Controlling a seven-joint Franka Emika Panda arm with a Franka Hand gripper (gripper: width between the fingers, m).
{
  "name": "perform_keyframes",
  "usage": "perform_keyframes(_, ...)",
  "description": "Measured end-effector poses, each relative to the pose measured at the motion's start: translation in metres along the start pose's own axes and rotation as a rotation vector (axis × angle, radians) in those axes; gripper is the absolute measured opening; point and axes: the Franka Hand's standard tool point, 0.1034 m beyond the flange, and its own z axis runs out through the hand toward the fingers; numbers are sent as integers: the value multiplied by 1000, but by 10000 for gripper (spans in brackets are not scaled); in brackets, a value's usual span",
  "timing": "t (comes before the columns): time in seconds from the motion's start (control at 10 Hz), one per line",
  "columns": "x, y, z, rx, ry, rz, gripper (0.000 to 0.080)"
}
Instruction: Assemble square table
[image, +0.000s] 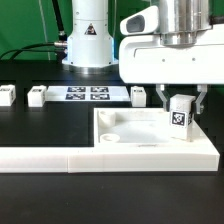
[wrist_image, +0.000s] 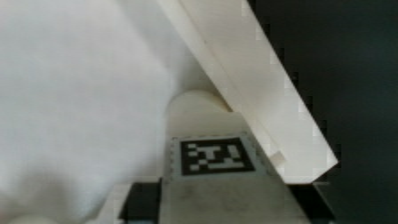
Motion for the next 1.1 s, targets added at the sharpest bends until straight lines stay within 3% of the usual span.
perform_keyframes(0.2,0,0,0,-4,1,142,294)
perform_keyframes(0.5,0,0,0,-1,-2,90,301)
perform_keyframes(0.7,-2,-1,-1,-16,-19,-51,610)
perform_keyframes(1.1,-2,0,-2,-35,-51,-548,647)
